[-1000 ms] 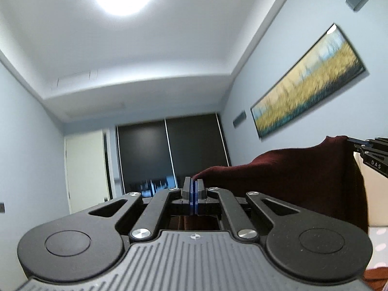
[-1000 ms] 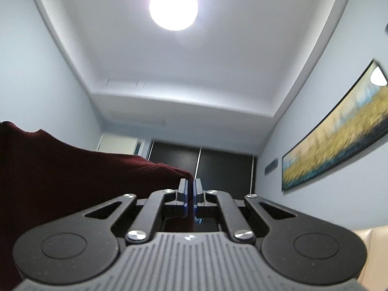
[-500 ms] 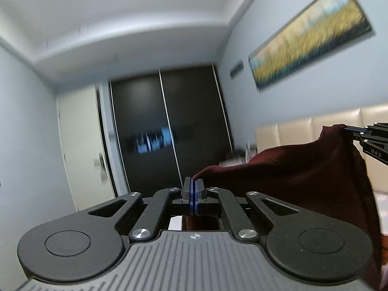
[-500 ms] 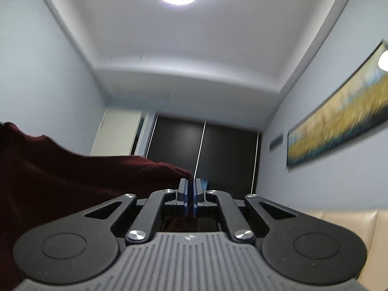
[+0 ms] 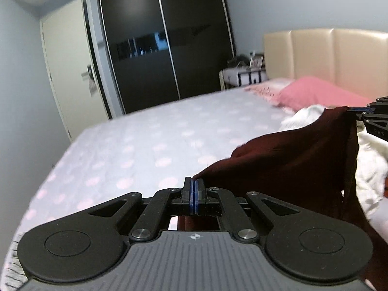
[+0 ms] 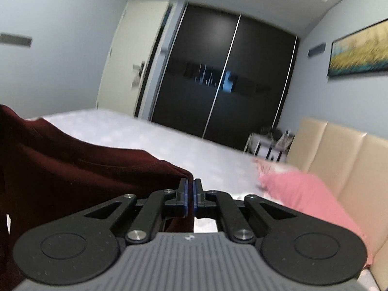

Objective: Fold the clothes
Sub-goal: 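Lift the maroon sweater high with both grippers to shake it out, then lay the sweater flat on the bed and open both grippers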

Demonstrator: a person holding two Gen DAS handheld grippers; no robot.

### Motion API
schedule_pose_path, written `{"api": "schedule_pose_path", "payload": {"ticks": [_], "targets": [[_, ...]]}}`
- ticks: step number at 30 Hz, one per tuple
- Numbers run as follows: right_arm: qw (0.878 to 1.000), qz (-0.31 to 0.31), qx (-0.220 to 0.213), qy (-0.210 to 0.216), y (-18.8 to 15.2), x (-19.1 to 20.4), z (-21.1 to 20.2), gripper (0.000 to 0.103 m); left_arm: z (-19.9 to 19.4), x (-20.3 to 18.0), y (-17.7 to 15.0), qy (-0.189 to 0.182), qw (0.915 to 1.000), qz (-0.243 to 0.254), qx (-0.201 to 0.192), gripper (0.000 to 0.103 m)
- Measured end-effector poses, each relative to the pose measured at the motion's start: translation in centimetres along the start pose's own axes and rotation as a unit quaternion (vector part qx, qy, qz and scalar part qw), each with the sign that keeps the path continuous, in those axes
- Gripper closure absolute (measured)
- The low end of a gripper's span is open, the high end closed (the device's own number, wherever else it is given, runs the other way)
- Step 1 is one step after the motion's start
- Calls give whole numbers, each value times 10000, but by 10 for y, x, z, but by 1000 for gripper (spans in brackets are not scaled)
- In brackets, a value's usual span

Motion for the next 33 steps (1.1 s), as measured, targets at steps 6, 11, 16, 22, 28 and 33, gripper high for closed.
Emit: {"api": "schedule_pose_path", "payload": {"ticks": [6, 11, 16, 22, 28, 33], "targets": [[9974, -130, 713, -47, -27, 12, 108, 98, 94, 11, -16, 20, 9988, -5, 480, 103], [9926, -204, 1195, -23, -40, 19, 182, 98, 148, 8, -34, 31, 9960, -16, 893, 103], [9836, -216, 1779, 197, -62, 32, 216, 96, 173, 13, -62, 51, 9893, -23, 1456, 95], [9795, -148, 1984, 307, -70, 32, 207, 68, 160, 23, -73, 85, 9861, -159, 1650, 74], [9750, -47, 2169, 476, -76, 31, 192, 65, 136, 45, -75, 59, 9833, -500, 1747, 62], [9704, -25, 2263, 846, -85, 30, 153, 53, 95, 55, -98, 233, 9820, -378, 1836, 62]]}}
Point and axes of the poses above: each gripper's, at about its wrist camera, not at the fingertips, and z roughly the way its jaws point, x to its left, y to its top, the point moved 3 cm from there along z, roughly the way its jaws point
